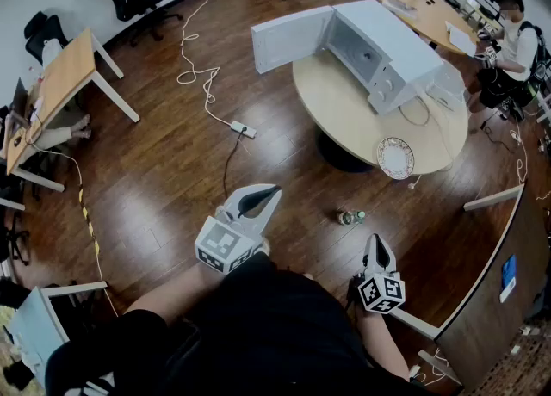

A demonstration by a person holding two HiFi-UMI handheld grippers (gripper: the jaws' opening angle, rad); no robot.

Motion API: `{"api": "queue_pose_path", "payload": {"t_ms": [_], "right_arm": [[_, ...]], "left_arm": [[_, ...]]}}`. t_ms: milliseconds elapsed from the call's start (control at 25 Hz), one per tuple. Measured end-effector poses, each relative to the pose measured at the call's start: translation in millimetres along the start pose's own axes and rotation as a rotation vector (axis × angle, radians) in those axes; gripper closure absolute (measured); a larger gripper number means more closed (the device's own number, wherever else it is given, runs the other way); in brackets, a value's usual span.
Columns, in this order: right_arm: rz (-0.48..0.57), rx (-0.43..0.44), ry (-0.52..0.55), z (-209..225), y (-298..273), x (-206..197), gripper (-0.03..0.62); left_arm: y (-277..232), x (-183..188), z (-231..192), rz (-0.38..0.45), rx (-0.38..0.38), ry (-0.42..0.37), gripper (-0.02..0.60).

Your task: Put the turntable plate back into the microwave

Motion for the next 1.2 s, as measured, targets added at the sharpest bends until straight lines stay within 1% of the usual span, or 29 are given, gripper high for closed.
{"api": "queue_pose_path", "payload": {"t_ms": [120, 280, 520, 640, 800, 920, 1040, 1200], "right_arm": [[0.011, 0.004, 0.017, -17.5, -24.0, 7.2, 0.594], [0.013, -0.009, 0.027, -41.0, -42.5, 12.7, 0.594], [0.008, -0.031, 0.051, -69.0, -46.8, 17.7, 0.594], [0.005, -0.055, 0.051, -70.0, -43.0, 20.1, 0.594], [0.0, -0.086, 0.017, -69.7, -47.3, 17.4, 0.594], [0.0, -0.059, 0.042, -77.1, -59.2, 21.2, 0.594], [0.015, -0.025, 0.069, -86.1, -70.5, 26.8, 0.594], [0.012, -0.018, 0.058, -85.3, -83.9, 26.5, 0.594]], "left_arm": [[0.7, 6.4, -25.3, 0.009, -0.006, -0.047, 0.576], [-1.3, 9.1, -51.8, -0.002, -0.068, -0.07, 0.577], [3.0, 10.4, -82.8, -0.002, -0.095, -0.043, 0.575], [0.3, 15.6, -91.1, 0.004, -0.101, -0.031, 0.576], [-0.8, 23.2, -97.1, 0.03, -0.101, -0.031, 0.577], [-2.1, 26.4, -98.6, 0.041, -0.103, -0.018, 0.575], [-2.6, 28.8, -101.8, 0.041, -0.105, -0.029, 0.576], [-4.9, 30.9, -110.4, 0.032, -0.089, -0.039, 0.576]]}}
Point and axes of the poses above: the fingertips, and each gripper's own axes: y backward along the fingers, z to its right, x out of its top, the point moved 9 cm from there along y, backward along the fingers, and after that the axes turned 6 degrees about y, right-handed, at the moved point
